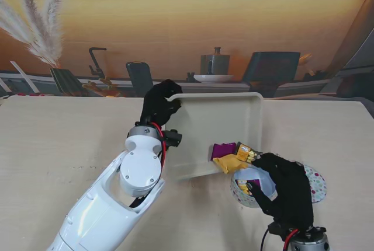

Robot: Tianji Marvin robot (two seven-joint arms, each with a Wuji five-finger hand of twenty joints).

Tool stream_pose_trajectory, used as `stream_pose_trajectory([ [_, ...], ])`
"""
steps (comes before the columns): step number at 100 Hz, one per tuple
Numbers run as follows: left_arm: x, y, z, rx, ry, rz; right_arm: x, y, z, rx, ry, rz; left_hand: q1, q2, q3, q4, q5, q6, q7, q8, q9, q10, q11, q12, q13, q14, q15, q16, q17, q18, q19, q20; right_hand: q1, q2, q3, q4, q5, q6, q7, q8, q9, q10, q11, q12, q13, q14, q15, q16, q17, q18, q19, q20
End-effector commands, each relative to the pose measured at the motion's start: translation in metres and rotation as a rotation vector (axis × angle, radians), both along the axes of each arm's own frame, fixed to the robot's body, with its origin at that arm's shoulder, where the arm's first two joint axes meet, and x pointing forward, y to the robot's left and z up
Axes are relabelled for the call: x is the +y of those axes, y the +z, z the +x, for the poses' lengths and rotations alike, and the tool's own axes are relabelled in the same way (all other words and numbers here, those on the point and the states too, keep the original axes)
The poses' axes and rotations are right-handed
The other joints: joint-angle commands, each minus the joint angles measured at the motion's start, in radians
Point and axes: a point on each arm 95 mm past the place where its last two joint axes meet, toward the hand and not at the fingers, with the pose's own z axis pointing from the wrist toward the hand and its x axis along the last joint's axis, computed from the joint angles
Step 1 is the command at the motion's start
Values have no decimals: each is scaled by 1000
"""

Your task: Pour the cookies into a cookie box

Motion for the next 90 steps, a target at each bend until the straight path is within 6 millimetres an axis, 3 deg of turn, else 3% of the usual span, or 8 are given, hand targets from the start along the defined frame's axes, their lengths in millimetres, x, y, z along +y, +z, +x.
stream_pose_trajectory([
  [1, -4, 10, -3, -22, -21, -21, 3, -1, -1, 13, 7, 3, 52, 97, 143, 66, 34, -31, 37, 3, 114, -99, 157, 47, 121, -57, 170, -4, 28, 12, 28, -21, -29, -4, 15, 0, 8, -15, -17, 1, 27, 2, -15, -4, -2, 32, -6, 5, -11, 21, 2, 11],
  [51, -16, 0, -3, -10, -27, -4, 1, 0, -3, 2, -4, 5, 51, 97, 144, 67, 34, -31, 36, 1, 114, -101, 156, 46, 121, -56, 171, -3, 24, 12, 29, -25, -29, -5, 15, 0, 5, -14, -19, 1, 18, 0, -16, -4, -6, 32, -8, 5, -12, 21, 0, 10],
  [90, -17, 3, -4, -37, -20, 12, 0, 1, -5, -4, -7, 7, 49, 98, 146, 68, 33, -35, 37, 1, 115, -102, 157, 46, 122, -57, 171, -3, 25, 12, 30, -27, -29, -5, 16, -1, 5, -12, -19, 0, 18, 0, -15, -4, -7, 32, -8, 5, -13, 20, 0, 10],
])
